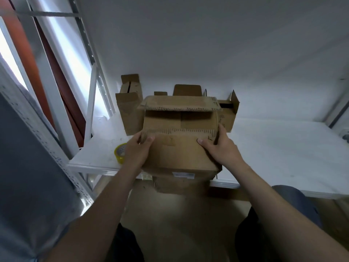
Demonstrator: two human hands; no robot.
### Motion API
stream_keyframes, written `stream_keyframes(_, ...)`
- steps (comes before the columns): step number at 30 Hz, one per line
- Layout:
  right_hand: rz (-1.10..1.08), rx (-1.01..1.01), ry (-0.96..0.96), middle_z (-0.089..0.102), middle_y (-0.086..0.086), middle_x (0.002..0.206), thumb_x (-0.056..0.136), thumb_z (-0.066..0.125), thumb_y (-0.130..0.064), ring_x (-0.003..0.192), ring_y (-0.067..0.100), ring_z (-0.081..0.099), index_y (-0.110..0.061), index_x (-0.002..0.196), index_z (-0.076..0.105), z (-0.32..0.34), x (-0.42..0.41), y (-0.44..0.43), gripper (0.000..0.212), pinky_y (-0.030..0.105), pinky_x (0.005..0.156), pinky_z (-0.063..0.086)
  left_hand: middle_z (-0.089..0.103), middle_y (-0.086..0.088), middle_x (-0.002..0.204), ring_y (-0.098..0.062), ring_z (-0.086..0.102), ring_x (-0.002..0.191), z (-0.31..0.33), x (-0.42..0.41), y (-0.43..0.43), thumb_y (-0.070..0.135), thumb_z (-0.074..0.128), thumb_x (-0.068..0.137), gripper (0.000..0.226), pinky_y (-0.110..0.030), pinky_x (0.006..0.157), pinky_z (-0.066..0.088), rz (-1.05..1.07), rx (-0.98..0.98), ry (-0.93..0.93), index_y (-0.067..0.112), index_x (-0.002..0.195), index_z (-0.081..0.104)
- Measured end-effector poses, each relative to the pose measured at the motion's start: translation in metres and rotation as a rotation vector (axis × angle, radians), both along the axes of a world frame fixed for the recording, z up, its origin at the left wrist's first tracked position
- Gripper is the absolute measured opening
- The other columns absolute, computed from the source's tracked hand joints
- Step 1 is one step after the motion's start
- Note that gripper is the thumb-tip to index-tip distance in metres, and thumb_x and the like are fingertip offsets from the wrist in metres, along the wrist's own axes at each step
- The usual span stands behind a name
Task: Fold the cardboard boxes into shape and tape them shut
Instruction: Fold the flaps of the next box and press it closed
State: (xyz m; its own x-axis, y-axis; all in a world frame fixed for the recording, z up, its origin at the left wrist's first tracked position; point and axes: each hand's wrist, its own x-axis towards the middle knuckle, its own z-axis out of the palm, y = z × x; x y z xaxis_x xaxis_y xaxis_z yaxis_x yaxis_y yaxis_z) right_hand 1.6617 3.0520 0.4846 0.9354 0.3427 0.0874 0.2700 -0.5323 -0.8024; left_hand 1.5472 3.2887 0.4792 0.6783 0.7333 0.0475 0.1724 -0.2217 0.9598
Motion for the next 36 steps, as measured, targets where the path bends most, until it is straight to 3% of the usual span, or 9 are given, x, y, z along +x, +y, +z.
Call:
stream_keyframes(3,0.007,0.084,0.031,0.059,-0.015,0.125,0.078,0.075,-0.064,0.113,0.019,0.064,-0.037,0.15,0.024,-0.006,0.001,0.001,0.092,0.024,0.073,0.05,0.058,-0.001,0.142,-0.02,0.052,0.126,-0.011,0.007,-0.003,0.042,0.064,0.096,0.053,-0.029,0.092,0.037,0.035,0.016,-0.007,0.024,0.144,0.054)
stream_keyframes(5,-0.038,0.118,-0.008,0.046,-0.006,0.147,0.073,0.082,-0.059,0.128,0.027,0.056,-0.039,0.155,0.007,-0.004,0.001,0.003,0.113,0.04,0.091,0.054,0.058,-0.002,0.142,-0.016,0.052,0.119,-0.013,0.013,0.002,0.045,0.064,0.095,0.055,-0.025,0.087,0.038,0.045,0.052,0.011,0.023,0.144,0.053)
stream_keyframes(8,-0.12,-0.13,-0.604,-0.002,0.005,0.169,0.069,0.085,-0.055,0.152,0.038,0.017,-0.037,0.16,-0.004,0.004,-0.005,0.014,0.128,0.06,0.119,0.025,0.06,0.0,0.139,-0.008,0.047,0.108,-0.018,0.016,0.006,0.046,0.066,0.093,0.056,-0.016,0.076,0.036,0.068,0.09,-0.003,0.022,0.143,0.054)
stream_keyframes(10,-0.02,-0.329,-0.923,-0.002,0.006,0.17,0.074,0.076,-0.057,0.155,0.039,0.001,-0.037,0.161,0.005,0.012,-0.013,0.029,0.114,0.065,0.12,0.007,0.061,0.001,0.135,-0.01,0.049,0.11,-0.023,0.016,0.008,0.047,0.068,0.091,0.058,-0.024,0.087,0.04,0.069,0.056,-0.034,0.022,0.141,0.056)
stream_keyframes(17,0.003,-0.722,-0.68,-0.004,-0.004,0.17,0.096,0.003,-0.074,0.154,0.041,-0.009,-0.044,0.159,0.001,-0.017,-0.026,0.063,0.07,0.073,0.114,-0.007,0.071,0.011,0.105,-0.017,0.065,0.101,-0.037,0.012,0.053,0.042,0.052,0.102,0.024,-0.027,0.076,0.054,0.021,-0.143,-0.024,0.028,0.11,0.07)
stream_keyframes(20,-0.011,-0.755,-0.679,0.002,-0.003,0.17,0.097,0.007,-0.074,0.155,0.04,-0.004,-0.044,0.16,0.006,-0.021,-0.024,0.065,0.069,0.074,0.114,0.0,0.068,-0.004,0.123,-0.026,0.062,0.113,-0.057,0.015,0.095,0.031,0.056,0.1,0.027,-0.039,0.098,0.049,0.02,0.13,0.22,0.018,0.123,0.066)
stream_keyframes(26,-0.044,-0.718,-0.7,0.006,-0.005,0.17,0.097,0.011,-0.076,0.155,0.038,0.0,-0.045,0.159,0.009,-0.024,-0.021,0.065,0.069,0.073,0.116,0.002,0.055,-0.012,0.143,-0.041,0.051,0.127,-0.112,0.039,0.146,0.029,0.068,0.091,0.056,-0.041,0.101,0.043,-0.231,0.623,0.838,0.029,0.144,0.051)
stream_keyframes(32,-0.055,-0.707,-0.76,0.014,0.0,0.169,0.098,0.022,-0.072,0.154,0.041,0.008,-0.039,0.16,0.018,-0.026,-0.019,0.064,0.07,0.067,0.12,0.005,0.069,-0.019,0.116,-0.042,0.062,0.109,-0.123,0.044,0.157,0.029,0.064,0.093,0.024,-0.044,0.087,0.053,-0.046,0.626,0.727,0.028,0.114,0.075)
stream_keyframes(36,-0.025,-0.693,-0.772,0.015,0.004,0.169,0.099,0.021,-0.071,0.155,0.041,0.005,-0.033,0.161,0.021,-0.023,-0.02,0.062,0.072,0.061,0.123,0.011,0.07,-0.017,0.095,-0.038,0.066,0.092,-0.069,0.03,0.154,0.024,0.057,0.099,0.023,-0.039,0.075,0.047,0.064,0.616,0.381,0.009,0.108,0.072)
